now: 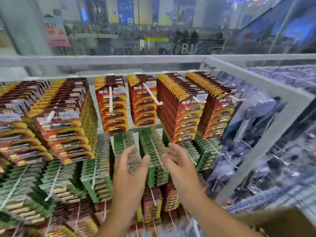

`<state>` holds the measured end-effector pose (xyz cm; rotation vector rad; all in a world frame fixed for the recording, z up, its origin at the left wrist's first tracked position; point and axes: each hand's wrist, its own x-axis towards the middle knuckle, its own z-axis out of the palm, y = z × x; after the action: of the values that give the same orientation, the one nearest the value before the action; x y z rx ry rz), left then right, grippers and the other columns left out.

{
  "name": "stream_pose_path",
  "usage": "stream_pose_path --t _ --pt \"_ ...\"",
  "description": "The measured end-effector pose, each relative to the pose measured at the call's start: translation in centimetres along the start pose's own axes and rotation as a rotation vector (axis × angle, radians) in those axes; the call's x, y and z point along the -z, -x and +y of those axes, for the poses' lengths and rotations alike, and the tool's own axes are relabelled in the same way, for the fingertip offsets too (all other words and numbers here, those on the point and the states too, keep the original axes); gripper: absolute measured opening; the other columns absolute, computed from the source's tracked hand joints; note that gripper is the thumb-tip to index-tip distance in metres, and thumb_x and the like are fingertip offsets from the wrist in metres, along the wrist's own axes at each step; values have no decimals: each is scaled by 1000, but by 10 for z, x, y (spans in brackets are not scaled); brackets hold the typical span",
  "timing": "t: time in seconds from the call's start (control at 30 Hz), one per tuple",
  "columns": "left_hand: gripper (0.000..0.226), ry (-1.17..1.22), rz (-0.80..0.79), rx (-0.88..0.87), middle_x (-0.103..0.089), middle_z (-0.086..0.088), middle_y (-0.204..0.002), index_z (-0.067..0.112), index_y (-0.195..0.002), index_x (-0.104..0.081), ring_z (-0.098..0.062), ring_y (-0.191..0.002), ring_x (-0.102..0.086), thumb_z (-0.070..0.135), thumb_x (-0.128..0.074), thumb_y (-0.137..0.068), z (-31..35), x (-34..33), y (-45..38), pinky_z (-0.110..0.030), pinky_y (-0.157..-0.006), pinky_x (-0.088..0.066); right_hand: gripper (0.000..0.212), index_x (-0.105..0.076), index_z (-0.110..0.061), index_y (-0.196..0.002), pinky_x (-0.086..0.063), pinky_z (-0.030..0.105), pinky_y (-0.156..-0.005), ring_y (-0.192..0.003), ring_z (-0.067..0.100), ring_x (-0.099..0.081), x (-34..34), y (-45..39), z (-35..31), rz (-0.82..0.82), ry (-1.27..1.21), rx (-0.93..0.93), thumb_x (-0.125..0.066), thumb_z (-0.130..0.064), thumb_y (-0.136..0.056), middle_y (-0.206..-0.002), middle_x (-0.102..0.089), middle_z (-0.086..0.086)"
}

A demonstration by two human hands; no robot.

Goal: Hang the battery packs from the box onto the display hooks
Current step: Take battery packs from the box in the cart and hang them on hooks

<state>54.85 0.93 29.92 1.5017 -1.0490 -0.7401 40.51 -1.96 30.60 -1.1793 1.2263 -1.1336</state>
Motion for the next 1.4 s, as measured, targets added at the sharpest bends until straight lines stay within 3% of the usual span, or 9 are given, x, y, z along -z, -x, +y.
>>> stream_pose_path --t 0.17,0.3,0.47,0.6,0.77,0.87,0.97,1.23,1.4 --pt "34 60 -242 28 -55 20 -133 62 -121 -50 10 -109 -56 52 -67 -93 6 -58 25 -9 -77 -39 28 -64 -34 -123 -53 13 -78 -103 -3 -66 84 30 34 287 -39 -42 -69 -20 -99 -120 -68 -13" --pt "35 64 -417 25 -54 21 -139 61 -120 -52 15 -111 -56 47 -69 -94 2 -122 46 -16 -90 -47 24 -65 -24 -121 -54 17 -77 -102 10 -67 158 52 52 482 -80 -85 -67 -13 -100 -119 -69 1" --pt "35 18 -603 38 -55 20 -134 64 -117 -53 13 -108 -59 46 -71 -94 -5 -212 85 -19 -88 -51 30 -63 -29 -127 -51 17 -80 -106 2 -65 256 79 79 658 -62 -159 -69 -20 -100 -120 -68 -6" --pt "30 -76 -676 74 -60 16 -129 65 -112 -56 -7 -116 -62 51 -72 -91 -26 -288 122 -36 -95 -54 29 -64 -32 -126 -52 25 -85 -96 -2 -68 337 92 116 732 -82 -282 -71 -24 -99 -114 -71 -11" --pt "32 -245 -729 151 -52 9 -136 51 -121 -54 -1 -116 -59 40 -71 -95 -62 -382 169 -12 -84 -48 19 -62 -29 -116 -46 5 -56 -83 3 -62 435 91 183 774 -90 -476 -69 -22 -100 -105 -66 -4" --pt "34 -369 -715 200 -55 7 -127 40 -124 -56 -10 -114 -61 36 -73 -95 -94 -430 192 -16 -85 -51 21 -61 -23 -119 -46 7 -64 -82 7 -61 478 84 235 753 -106 -623 -69 -19 -100 -98 -64 -6" --pt "39 -499 -741 223 -59 8 -120 35 -132 -60 -13 -111 -63 40 -72 -95 -130 -468 205 -34 -92 -55 33 -59 -16 -128 -44 25 -82 -87 9 -61 500 79 285 732 -155 -775 -71 -22 -98 -96 -64 -6" --pt "48 -791 -888 216 -55 1 -141 36 -139 -57 -22 -128 -55 47 -69 -94 -246 -543 216 -43 -107 -49 33 -52 -13 -132 -44 31 -99 -105 13 -56 490 58 400 843 -554 -1126 -65 -17 -102 -115 -60 0" --pt "56 -953 -988 160 -49 -4 -147 29 -145 -53 -27 -135 -51 46 -69 -95 -324 -579 230 -43 -105 -49 43 -64 -14 -125 -53 27 -66 -85 17 -69 467 44 483 1000 -590 -1233 -82 -20 -86 -103 -72 1"
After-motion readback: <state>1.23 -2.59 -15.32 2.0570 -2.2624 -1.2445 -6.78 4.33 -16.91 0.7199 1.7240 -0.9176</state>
